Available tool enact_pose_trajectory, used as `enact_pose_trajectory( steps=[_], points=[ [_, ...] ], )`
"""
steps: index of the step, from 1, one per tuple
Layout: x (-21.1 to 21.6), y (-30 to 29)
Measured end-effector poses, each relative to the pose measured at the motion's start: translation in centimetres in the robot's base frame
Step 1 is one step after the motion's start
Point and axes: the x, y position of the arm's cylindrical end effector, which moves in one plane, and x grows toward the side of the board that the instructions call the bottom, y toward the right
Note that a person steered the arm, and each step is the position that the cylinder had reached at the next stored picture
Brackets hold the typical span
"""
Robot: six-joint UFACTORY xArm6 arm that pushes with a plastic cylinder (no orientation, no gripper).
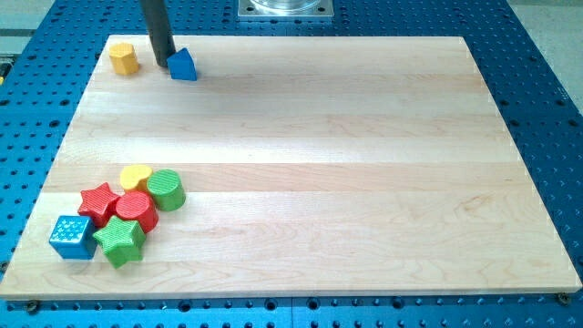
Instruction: Move the triangle diagonally to the heart
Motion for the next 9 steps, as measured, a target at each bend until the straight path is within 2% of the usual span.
enact_pose_trajectory(
  steps=[1, 3, 4, 6, 7, 8, 9],
  points=[
    [3.0, -1.3],
    [1.9, 13.2],
    [3.4, 13.5],
    [2.1, 19.0],
    [6.0, 20.0],
    [1.9, 20.5],
    [0.5, 21.8]
  ],
)
